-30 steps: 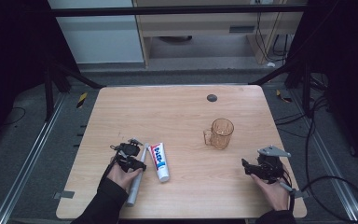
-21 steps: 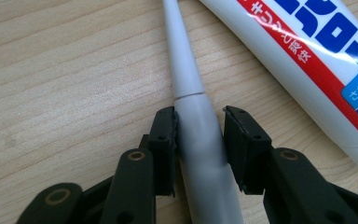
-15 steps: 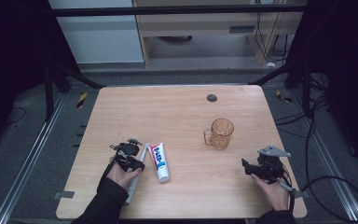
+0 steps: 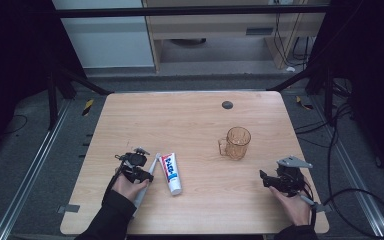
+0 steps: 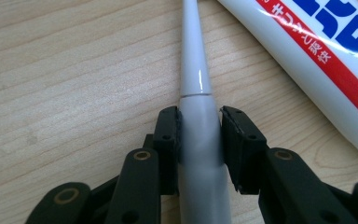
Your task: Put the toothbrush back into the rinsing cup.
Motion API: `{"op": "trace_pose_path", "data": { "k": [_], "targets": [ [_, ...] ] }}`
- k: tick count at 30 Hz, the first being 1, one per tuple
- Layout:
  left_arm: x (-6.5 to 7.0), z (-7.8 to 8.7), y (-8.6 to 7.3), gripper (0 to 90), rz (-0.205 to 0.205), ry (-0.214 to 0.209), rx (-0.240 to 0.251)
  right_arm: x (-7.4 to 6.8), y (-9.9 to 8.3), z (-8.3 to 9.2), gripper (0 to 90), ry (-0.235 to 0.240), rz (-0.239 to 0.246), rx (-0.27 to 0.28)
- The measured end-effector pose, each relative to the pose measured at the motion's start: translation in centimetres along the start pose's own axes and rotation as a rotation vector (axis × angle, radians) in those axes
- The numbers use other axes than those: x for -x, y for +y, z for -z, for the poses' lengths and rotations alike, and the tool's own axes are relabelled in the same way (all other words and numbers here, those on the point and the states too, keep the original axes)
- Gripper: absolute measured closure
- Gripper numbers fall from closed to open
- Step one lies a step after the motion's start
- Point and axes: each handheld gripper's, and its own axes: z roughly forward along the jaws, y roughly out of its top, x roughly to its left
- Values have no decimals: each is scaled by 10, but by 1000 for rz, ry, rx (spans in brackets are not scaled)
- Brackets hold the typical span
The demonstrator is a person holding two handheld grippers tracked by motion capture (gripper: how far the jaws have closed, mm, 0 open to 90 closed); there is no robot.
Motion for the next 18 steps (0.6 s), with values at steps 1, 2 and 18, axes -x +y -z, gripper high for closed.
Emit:
{"op": "trace_pose_path", "data": {
  "k": [1, 2, 18],
  "targets": [
    [0, 1, 0, 675, -3, 0, 4, 0, 0, 0, 253, 2, -3, 1],
    [1, 2, 0, 676, -7, 1, 9, 0, 0, 0, 253, 1, 0, 0],
    [-2, 25, -1, 678, -30, -5, 109, 0, 0, 0, 254, 6, -3, -1]
  ]
}}
